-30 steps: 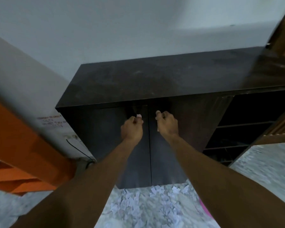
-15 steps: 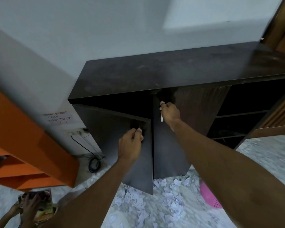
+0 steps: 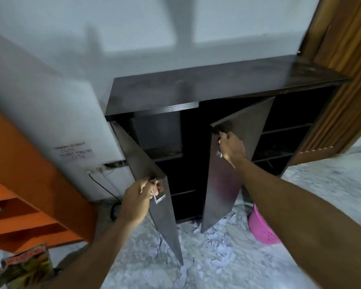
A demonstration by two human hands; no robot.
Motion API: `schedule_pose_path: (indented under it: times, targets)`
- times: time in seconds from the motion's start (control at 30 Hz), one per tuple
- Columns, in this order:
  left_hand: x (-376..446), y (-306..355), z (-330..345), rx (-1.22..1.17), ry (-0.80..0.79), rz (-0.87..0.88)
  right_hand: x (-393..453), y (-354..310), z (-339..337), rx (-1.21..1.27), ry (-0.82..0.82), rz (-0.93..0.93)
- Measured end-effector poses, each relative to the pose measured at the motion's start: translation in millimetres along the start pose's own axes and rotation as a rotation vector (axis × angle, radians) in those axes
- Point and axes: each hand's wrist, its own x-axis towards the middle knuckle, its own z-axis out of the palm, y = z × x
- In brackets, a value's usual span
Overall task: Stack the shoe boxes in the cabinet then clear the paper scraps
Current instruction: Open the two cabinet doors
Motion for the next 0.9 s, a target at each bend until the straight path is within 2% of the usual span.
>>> schedule_pose_path:
  times: [0.17,0.3,0.47,0.63,0.8,0.9]
  targets:
    - [-13,-6,-25,0.014,-0.003,0.008,-50,39,-35,0.117,0.087,0.027]
    - [-22,-8,-33,-0.085,-0.023,-0.033,-86,73,-60,0.219,0.172,0.022]
    - [-25,-18,-42,-0.14,0.058,-0.024,-91,96,-94,0.084,0.262,0.109]
    - [-26,-38,-58,-0.198,0.134,-0.032,-84,119,-131,0.06,0.334,0.163]
    - [-32,-45,-70,-0.245,0.25,-0.148,-86,143,-159,-0.022,0.337,0.261]
    - [-38,-47,-79,-0.31,0.265,-0.234,-84,155,-174,-0.035,0.329,0.288]
